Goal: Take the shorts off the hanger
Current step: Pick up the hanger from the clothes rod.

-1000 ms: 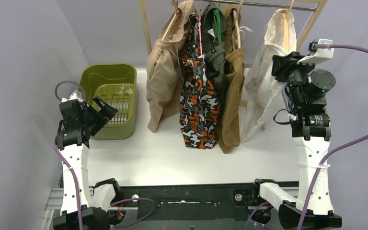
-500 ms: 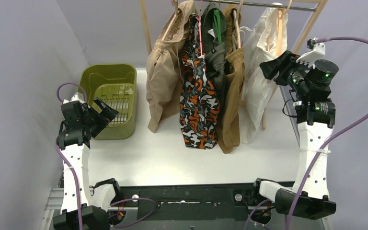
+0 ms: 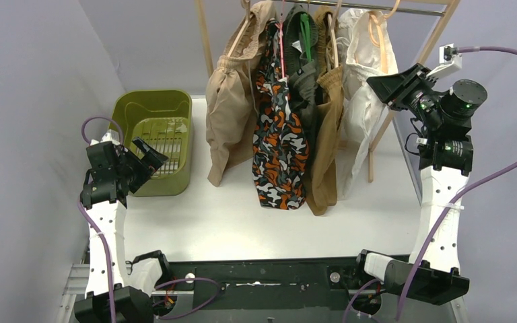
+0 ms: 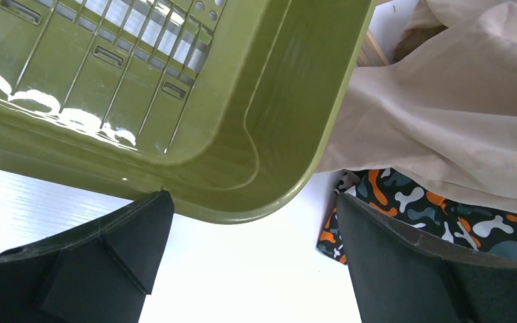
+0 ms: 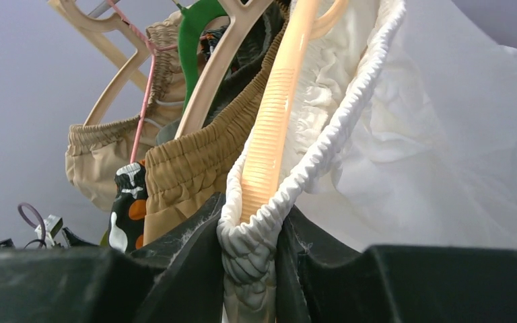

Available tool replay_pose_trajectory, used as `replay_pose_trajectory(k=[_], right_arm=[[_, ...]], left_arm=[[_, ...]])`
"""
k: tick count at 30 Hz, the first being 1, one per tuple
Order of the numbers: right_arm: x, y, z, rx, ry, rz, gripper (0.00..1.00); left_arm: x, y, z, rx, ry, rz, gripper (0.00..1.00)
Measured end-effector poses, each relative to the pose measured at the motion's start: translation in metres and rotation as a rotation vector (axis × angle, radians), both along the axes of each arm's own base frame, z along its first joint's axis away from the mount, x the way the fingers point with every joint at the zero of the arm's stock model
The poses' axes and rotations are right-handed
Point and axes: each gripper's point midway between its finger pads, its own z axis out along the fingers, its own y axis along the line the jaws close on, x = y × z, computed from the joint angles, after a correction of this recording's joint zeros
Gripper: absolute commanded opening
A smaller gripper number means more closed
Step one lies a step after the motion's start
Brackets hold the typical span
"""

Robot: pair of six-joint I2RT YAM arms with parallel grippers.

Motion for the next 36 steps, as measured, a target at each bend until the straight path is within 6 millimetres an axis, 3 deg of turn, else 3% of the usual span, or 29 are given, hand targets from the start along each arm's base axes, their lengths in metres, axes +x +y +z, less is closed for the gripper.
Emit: replay_pose_trajectory(k=[13,24,36], right_arm=[[0.006,-0.003,0.003,-0.007,-0.124,-0.014,0.00],[-0.022,-0.013,0.056,-0.106,-0.375,-0.136,0.00],[-0.026,-0.019,0.056,-0.128,-0.398,-0.188,0.00]], left_arm=[[0.003,-0.003,0.001,-0.015,-0.009,-0.011,0.94],[0.003,-0.004,0.001,-0.023,-0.009,-0.010,0.94],[0.003,-0.006,0.002,-0.024,-0.010,-0.017,0.94]])
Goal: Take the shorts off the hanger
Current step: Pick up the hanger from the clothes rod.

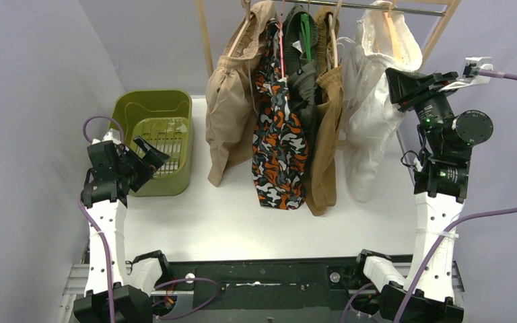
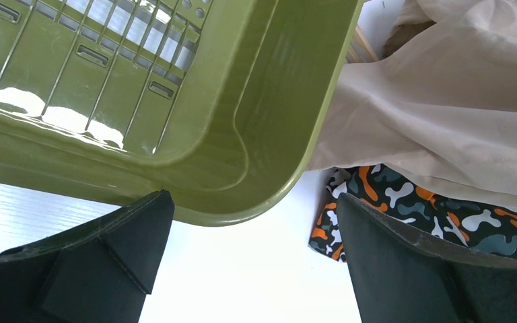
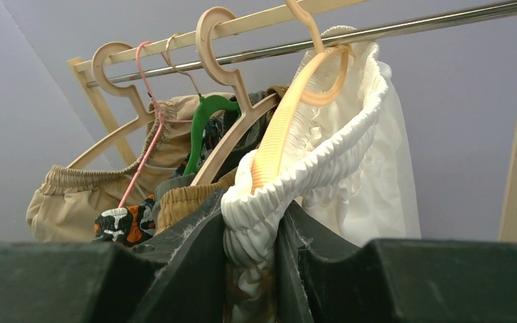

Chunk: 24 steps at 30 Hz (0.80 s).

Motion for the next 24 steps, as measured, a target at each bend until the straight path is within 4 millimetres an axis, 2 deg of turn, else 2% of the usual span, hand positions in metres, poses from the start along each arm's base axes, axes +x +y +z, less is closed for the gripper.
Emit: replay_pose_trajectory(k=[6,12,15,19,24], right_arm=[[-0.014,-0.002,-0.001,0.001,0.002,-0.040,0.00],[-0.049,0.008,-0.030,-0.005,0.059,-0.046,0.00],[-0.061,0.014,-0.050,-0.015,0.115,-0.043,0.00],[-0.082,0.014,-0.092,-0.020,0.226,-0.077,0.00],[-0.123,0.016,-0.141,0.003,0.391,-0.108,0.00]], left_arm=[[0.000,-0.001,0.000,-0.002,0.000,-0.003,0.94],[0.000,-0.003,0.000,-0.009,-0.001,-0.011,0.94],[-0.001,-0.006,0.001,-0.020,-0.003,-0.025,0.94],[-0.003,-0.012,0.006,-0.036,-0.018,-0.048,0.96],[-0.007,-0.019,0.015,-0.056,-0.050,-0.078,0.96]])
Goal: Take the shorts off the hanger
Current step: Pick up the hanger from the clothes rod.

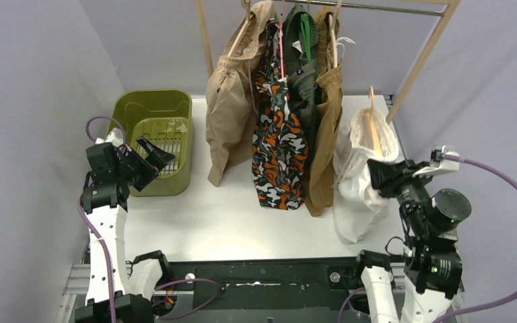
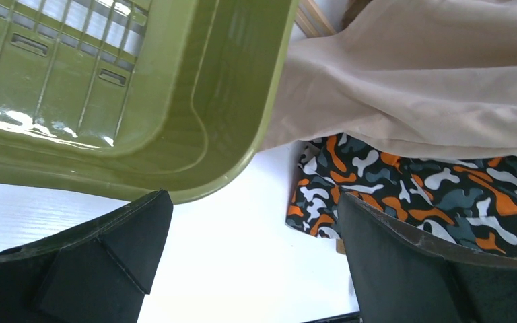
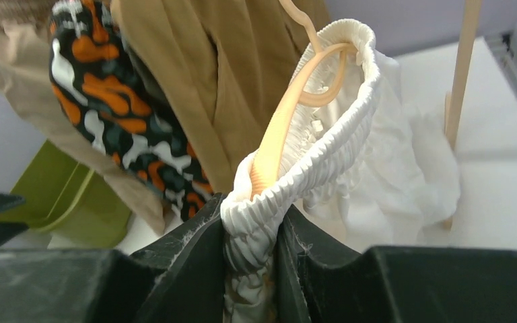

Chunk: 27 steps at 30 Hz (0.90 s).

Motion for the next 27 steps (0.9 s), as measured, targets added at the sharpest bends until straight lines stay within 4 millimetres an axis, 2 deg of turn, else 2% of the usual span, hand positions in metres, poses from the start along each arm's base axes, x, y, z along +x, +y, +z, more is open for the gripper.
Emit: replay_pose_trajectory(k=[6,10,13,17,19,23,27], right_arm=[[-0.054,0.022,-0.041,0.047,0.179,0.070,0.00],[-0.088,0.045,-0.051,0.105,0.283,0.171,0.00],[-0.114,0.058,-0.044,0.148,0.318,0.228,0.00],[-0.155,0.073,-0.011,0.141,0.276,0.311,0.00],[-0.168,0.083,-0.005,0.144,0.264,0.399,0.00],[-0.173,0.099,-0.012,0.216,0.342,0.516,0.00],[-0.151,0.109,-0.004,0.340,0.334,0.548,0.00]], left_arm=[[-0.006,-0.014,-0.003,-0.043,0.002,-0.065,0.96],[-0.010,-0.022,-0.008,-0.065,0.009,-0.114,0.96],[-0.011,-0.028,-0.006,-0.085,-0.008,-0.149,0.94],[-0.010,-0.036,-0.007,-0.134,-0.040,-0.178,0.92],[-0.011,-0.040,-0.007,-0.160,-0.051,-0.190,0.91],[-0.015,-0.050,0.002,-0.195,-0.090,-0.234,0.91],[-0.022,-0.062,0.021,-0.199,-0.172,-0.298,0.91]])
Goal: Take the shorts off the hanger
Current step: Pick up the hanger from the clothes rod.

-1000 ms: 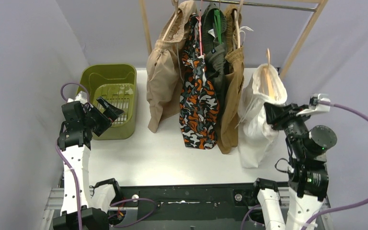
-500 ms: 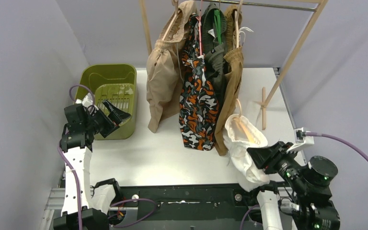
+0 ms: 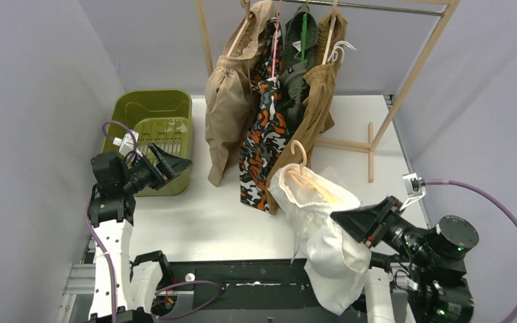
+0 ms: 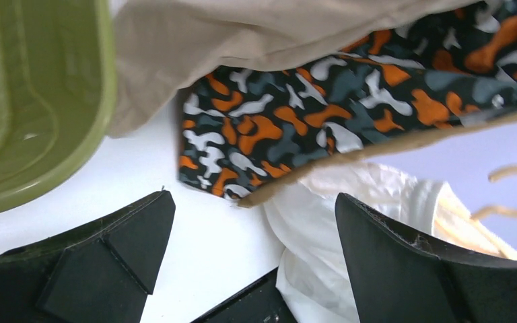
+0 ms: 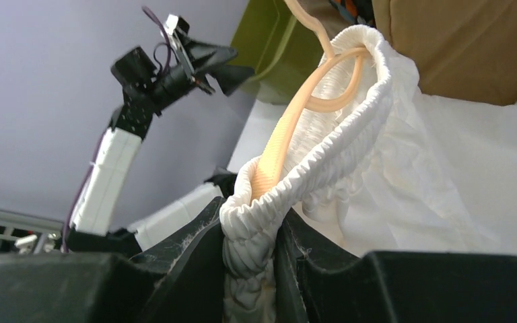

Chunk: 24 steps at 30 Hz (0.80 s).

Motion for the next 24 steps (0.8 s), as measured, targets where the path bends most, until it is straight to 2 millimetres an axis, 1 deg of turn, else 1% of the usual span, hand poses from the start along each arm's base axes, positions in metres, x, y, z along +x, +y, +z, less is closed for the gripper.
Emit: replay_pose_trajectory(k=[2,4,7,9,11,12,14,16,18,19,21,22,24], right_arm=[[0.017,0.002,0.007,0.076,-0.017,-0.013,0.00],[0.030,0.002,0.009,0.135,-0.027,-0.023,0.00],[0.036,0.002,0.014,0.169,-0.022,-0.028,0.00],[0.032,0.004,0.021,0.172,-0.031,-0.015,0.00],[0.024,0.008,0.032,0.166,-0.045,0.000,0.00],[0.020,0.009,0.040,0.157,-0.056,0.005,0.00],[0.010,0.014,0.063,0.133,-0.101,0.023,0.00],[0.003,0.017,0.085,0.108,-0.163,0.046,0.00],[0.002,0.018,0.097,0.095,-0.201,0.069,0.00],[0.006,0.017,0.100,0.095,-0.206,0.074,0.00],[0.020,0.012,0.100,0.109,-0.194,0.063,0.00],[0.032,0.007,0.098,0.119,-0.181,0.040,0.00],[0.062,-0.009,0.089,0.150,-0.139,-0.040,0.00]], left_arm=[[-0.002,-0.008,0.009,-0.010,-0.040,-0.034,0.91],[-0.004,-0.018,0.018,-0.024,-0.078,-0.080,0.91],[-0.005,-0.036,0.029,-0.047,-0.122,-0.151,0.90],[-0.006,-0.049,0.032,-0.057,-0.135,-0.206,0.90],[-0.008,-0.061,0.030,-0.063,-0.122,-0.254,0.90],[-0.008,-0.065,0.028,-0.065,-0.114,-0.272,0.90],[-0.009,-0.072,0.024,-0.069,-0.094,-0.302,0.90],[-0.009,-0.074,0.024,-0.069,-0.089,-0.313,0.90],[-0.007,-0.075,0.029,-0.068,-0.100,-0.315,0.90],[-0.006,-0.075,0.035,-0.067,-0.115,-0.315,0.90],[-0.003,-0.075,0.049,-0.067,-0.155,-0.315,0.90],[-0.002,-0.075,0.058,-0.068,-0.183,-0.313,0.90],[0.000,-0.075,0.070,-0.063,-0.220,-0.310,0.90]])
